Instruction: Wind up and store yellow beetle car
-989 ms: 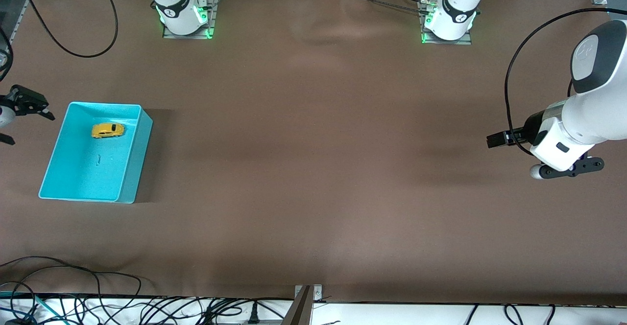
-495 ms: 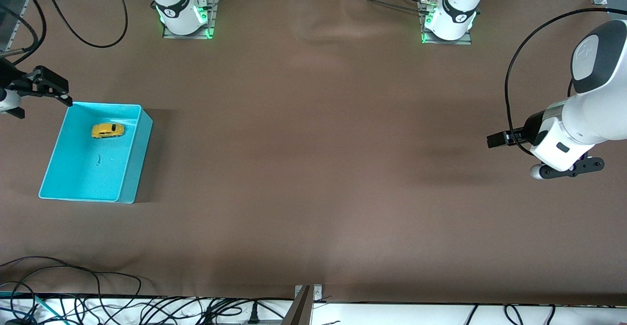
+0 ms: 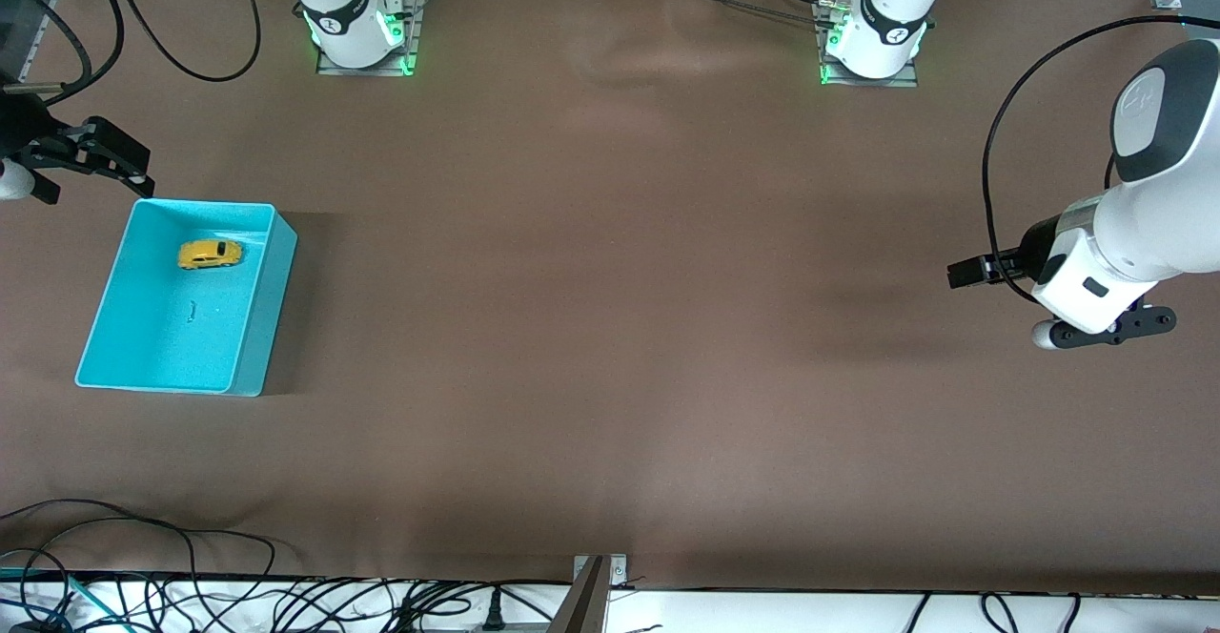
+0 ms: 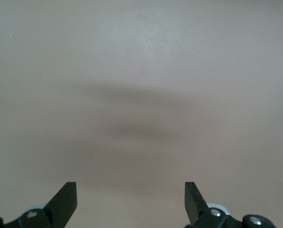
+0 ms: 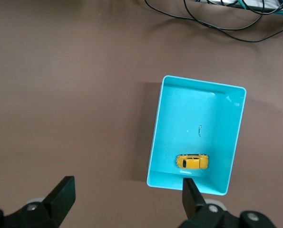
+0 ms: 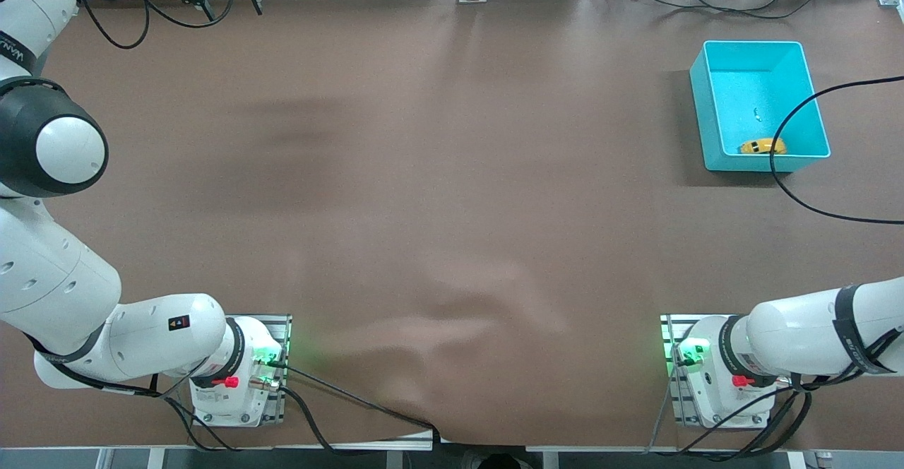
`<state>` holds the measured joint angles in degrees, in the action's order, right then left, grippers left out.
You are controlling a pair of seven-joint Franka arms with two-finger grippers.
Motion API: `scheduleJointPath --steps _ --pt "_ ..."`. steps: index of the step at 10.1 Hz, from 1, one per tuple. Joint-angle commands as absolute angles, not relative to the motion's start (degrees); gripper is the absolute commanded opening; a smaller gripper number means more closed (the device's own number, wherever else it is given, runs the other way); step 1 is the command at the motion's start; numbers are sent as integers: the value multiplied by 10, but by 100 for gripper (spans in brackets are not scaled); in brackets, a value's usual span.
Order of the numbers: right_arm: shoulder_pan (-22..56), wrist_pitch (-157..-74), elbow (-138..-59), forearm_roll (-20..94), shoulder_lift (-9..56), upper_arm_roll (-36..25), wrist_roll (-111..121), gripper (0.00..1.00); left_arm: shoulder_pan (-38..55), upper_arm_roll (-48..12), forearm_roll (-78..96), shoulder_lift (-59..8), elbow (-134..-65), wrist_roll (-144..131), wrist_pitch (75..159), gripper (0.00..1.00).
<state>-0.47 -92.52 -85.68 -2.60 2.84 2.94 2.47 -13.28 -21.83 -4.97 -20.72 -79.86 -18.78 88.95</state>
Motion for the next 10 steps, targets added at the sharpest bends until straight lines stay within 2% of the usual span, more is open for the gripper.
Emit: scheduleJointPath --steps 1,5,10 --pt "11 -922 -869 -17 20 18 -6 100 -133 -218 -39 -203 -795 -181 888 100" --pt "10 -882 -866 52 18 19 -8 100 -133 -218 -39 -203 -795 -181 889 100" --pt "7 -845 -865 13 24 14 1 100 -133 -218 -39 -204 -795 -181 888 100"
